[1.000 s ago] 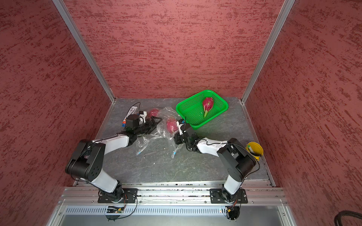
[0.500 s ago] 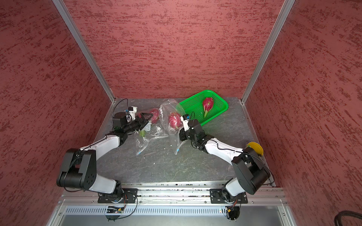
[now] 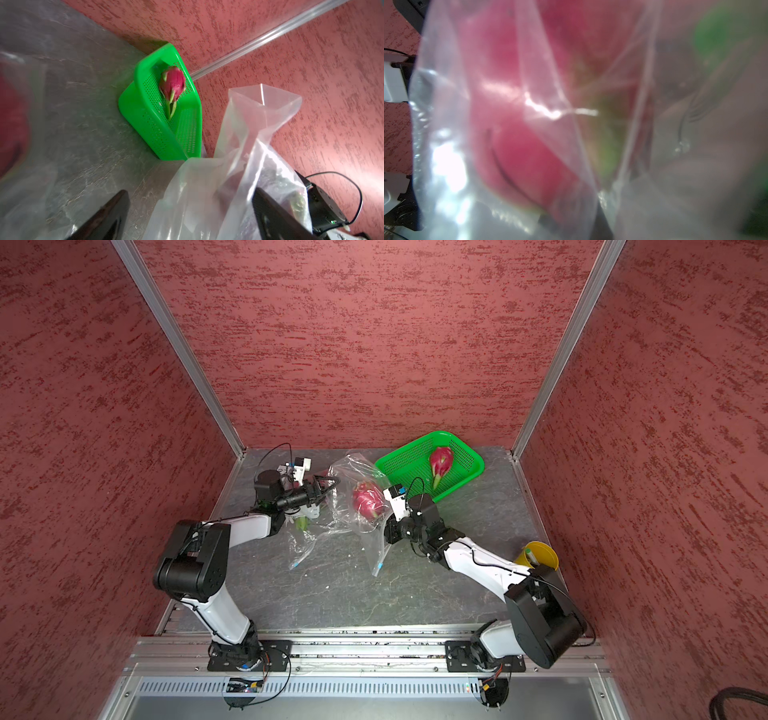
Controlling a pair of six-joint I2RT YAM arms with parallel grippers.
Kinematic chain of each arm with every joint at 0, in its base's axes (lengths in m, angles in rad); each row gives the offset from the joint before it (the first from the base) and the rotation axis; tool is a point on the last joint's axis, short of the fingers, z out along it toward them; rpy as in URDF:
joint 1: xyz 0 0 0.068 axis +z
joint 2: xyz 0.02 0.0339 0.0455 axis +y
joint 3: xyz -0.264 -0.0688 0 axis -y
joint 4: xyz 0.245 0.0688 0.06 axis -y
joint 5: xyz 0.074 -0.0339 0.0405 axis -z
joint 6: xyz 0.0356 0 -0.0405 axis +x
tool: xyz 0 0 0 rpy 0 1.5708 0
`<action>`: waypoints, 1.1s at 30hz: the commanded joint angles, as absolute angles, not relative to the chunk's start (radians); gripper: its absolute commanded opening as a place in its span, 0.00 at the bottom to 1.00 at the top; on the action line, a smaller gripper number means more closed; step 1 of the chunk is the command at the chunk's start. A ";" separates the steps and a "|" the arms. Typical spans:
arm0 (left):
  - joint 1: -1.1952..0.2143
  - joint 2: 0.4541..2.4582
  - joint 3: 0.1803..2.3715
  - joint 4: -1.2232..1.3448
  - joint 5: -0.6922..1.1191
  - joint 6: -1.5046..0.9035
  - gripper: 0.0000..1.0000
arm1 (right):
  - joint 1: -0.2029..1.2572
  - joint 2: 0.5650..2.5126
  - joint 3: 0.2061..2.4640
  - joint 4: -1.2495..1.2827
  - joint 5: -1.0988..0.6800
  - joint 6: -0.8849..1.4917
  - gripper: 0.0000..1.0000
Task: Open the zip-top bag and take out the dragon fruit
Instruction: Pick up the dragon fruit from the zipper food storage bag.
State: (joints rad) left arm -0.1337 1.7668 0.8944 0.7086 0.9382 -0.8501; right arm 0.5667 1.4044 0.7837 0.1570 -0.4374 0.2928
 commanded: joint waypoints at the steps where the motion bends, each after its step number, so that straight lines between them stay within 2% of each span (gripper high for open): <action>1: -0.149 1.803 0.913 0.810 0.981 -0.876 0.51 | 0.562 1.373 0.770 0.205 -0.464 0.295 0.02; 2: -0.143 1.814 0.914 0.835 0.983 -0.891 0.18 | 0.561 1.370 0.766 0.203 -0.463 0.296 0.02; 3: -0.135 1.823 0.918 0.840 0.982 -0.904 0.01 | 0.560 1.367 0.763 0.201 -0.461 0.297 0.02; 15: 0.024 1.763 0.966 0.733 0.715 -0.835 0.00 | 0.555 1.321 0.711 0.225 -0.485 0.341 0.02; 27: 0.093 1.739 1.016 0.649 0.685 -0.810 0.00 | 0.551 1.228 0.640 0.159 -0.436 0.361 0.01; 33: 0.095 1.702 0.974 0.604 0.643 -0.775 0.00 | 0.487 1.176 0.625 0.097 -0.413 0.339 0.01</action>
State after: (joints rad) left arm 0.0906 1.7344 0.9981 0.6376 0.6731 -0.8127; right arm 0.5175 1.2057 0.6270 0.1158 -0.4419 0.3576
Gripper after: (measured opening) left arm 0.046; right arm 0.146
